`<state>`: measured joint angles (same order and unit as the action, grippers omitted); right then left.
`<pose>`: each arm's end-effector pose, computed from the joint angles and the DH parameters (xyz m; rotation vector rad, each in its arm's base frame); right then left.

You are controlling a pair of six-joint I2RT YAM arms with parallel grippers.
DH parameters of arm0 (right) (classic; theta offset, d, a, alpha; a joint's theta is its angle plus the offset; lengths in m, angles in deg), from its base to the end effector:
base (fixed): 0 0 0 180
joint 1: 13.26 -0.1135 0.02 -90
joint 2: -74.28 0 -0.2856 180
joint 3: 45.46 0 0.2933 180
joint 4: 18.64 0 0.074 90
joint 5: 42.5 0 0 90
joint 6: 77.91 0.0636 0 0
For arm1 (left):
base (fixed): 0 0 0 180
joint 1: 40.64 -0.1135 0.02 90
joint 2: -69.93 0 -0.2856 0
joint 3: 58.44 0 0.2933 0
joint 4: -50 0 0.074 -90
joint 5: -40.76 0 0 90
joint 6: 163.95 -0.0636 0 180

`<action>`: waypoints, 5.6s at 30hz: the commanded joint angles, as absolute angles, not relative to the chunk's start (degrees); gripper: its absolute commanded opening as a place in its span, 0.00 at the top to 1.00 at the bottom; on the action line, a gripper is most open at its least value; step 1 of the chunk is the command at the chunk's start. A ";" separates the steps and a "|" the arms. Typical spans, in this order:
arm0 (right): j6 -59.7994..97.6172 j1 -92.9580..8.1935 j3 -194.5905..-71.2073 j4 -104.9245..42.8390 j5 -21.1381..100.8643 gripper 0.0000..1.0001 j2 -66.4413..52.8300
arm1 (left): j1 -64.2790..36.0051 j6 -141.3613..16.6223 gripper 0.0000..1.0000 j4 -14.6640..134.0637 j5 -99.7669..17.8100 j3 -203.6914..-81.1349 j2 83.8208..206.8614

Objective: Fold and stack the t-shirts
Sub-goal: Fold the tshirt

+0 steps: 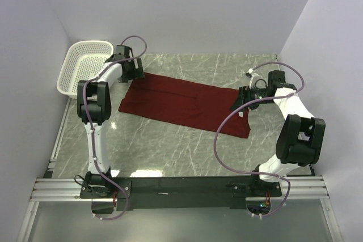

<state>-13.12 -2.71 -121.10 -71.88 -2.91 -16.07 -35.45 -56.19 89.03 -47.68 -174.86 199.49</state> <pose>0.3515 -0.0156 0.2185 -0.5170 2.3187 0.9182 0.5694 -0.0535 0.1583 -0.2613 2.4785 -0.2031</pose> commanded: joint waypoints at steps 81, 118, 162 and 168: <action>-5.05 -29.61 -124.86 -59.80 22.99 0.66 -2.99 | -22.44 -38.44 1.00 70.77 -52.31 -119.48 164.07; -4.08 -22.93 -113.08 -59.19 14.63 0.66 6.86 | -3.80 -23.75 0.85 72.61 -64.19 -118.93 156.59; -3.46 -17.30 -112.90 -59.98 12.52 0.65 6.34 | 26.51 -19.11 0.99 78.94 -56.62 -138.71 180.86; -3.20 -14.31 -112.81 -60.15 11.38 0.66 7.21 | 23.10 -19.63 0.98 79.47 -60.93 -137.75 173.58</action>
<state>-3.76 -15.80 -112.29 -60.51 12.68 6.31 25.71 -19.65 76.11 -58.56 -138.14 178.73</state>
